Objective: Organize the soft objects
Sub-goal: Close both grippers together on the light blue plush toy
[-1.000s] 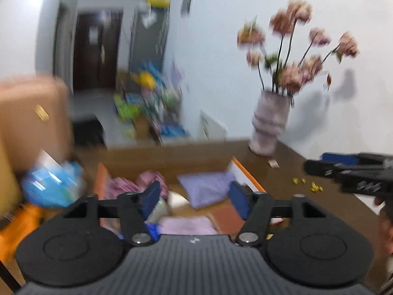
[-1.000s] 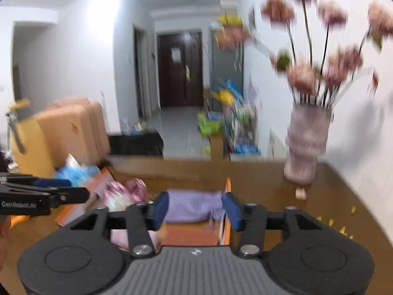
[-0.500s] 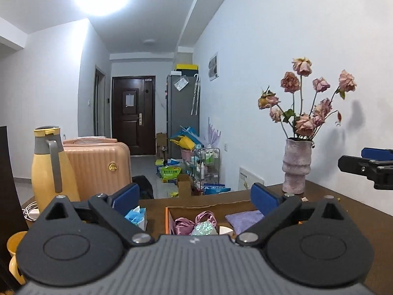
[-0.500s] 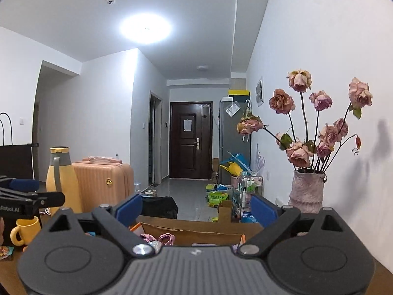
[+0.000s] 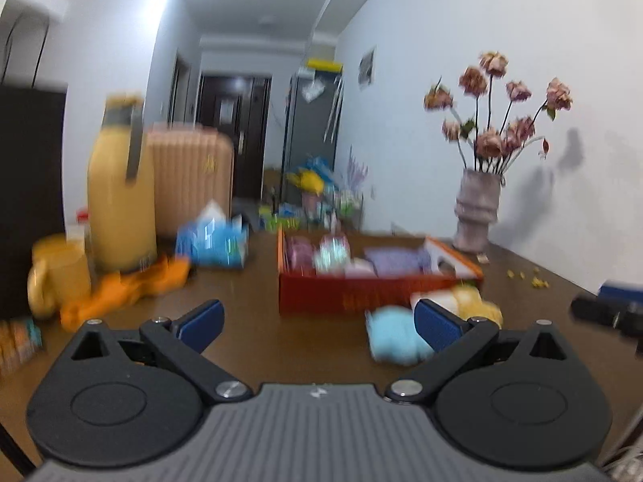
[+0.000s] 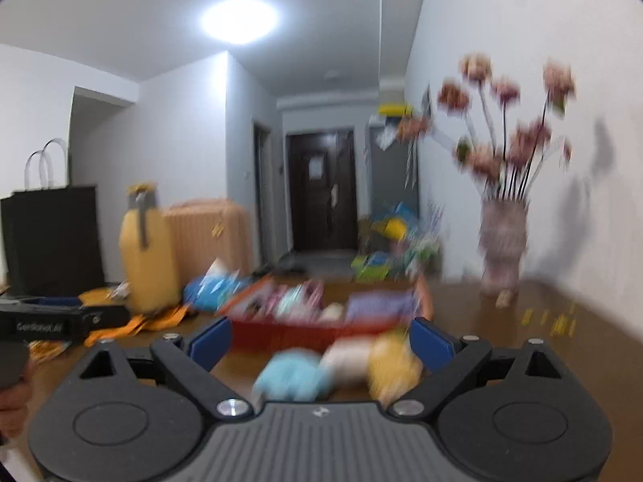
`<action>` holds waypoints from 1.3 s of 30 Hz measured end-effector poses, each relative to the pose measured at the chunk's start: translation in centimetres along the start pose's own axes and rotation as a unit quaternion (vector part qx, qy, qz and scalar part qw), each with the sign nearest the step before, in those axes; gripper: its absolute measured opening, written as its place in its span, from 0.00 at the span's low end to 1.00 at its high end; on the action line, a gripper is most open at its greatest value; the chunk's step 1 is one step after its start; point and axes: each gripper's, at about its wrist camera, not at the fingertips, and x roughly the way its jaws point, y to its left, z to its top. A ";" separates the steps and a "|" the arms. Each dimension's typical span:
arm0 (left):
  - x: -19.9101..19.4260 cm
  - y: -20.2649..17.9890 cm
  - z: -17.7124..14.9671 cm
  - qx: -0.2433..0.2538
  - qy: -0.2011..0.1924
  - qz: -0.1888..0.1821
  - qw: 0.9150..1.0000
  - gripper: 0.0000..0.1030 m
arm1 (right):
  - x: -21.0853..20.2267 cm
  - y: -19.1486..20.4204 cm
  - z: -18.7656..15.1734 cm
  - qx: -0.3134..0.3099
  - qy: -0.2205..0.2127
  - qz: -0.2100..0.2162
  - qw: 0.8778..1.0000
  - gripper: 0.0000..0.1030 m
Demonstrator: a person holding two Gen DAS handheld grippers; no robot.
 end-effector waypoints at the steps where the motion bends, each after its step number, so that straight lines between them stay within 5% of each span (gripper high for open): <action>1: 0.1 0.0 -0.5 -0.001 0.014 -0.006 1.000 1.00 | 0.2 -0.1 -0.8 0.014 0.019 0.007 1.000 0.91; 11: 7.2 0.2 -0.2 -0.019 0.066 -0.051 0.996 0.94 | 7.2 -2.3 -2.2 0.098 0.084 0.011 0.992 0.75; 16: 14.5 -0.5 0.2 -0.050 0.114 -0.094 0.988 0.68 | 13.1 -3.4 -1.8 0.141 0.109 0.024 0.984 0.56; 24: 23.1 0.4 -0.9 -0.130 0.214 -0.155 0.956 0.37 | 21.5 -5.1 -2.6 0.219 0.151 0.022 0.964 0.41; 27: 23.5 1.1 -1.2 -0.156 0.219 -0.190 0.944 0.25 | 22.5 -4.9 -3.4 0.229 0.157 0.031 0.960 0.37; 34: 21.5 0.5 -0.8 -0.140 0.210 -0.187 0.949 0.19 | 21.0 -3.8 -2.8 0.200 0.152 0.029 0.967 0.26; 39: 14.9 -0.9 -1.6 -0.126 0.185 -0.191 0.956 0.19 | 14.8 -2.1 -2.2 0.161 0.140 0.036 0.976 0.26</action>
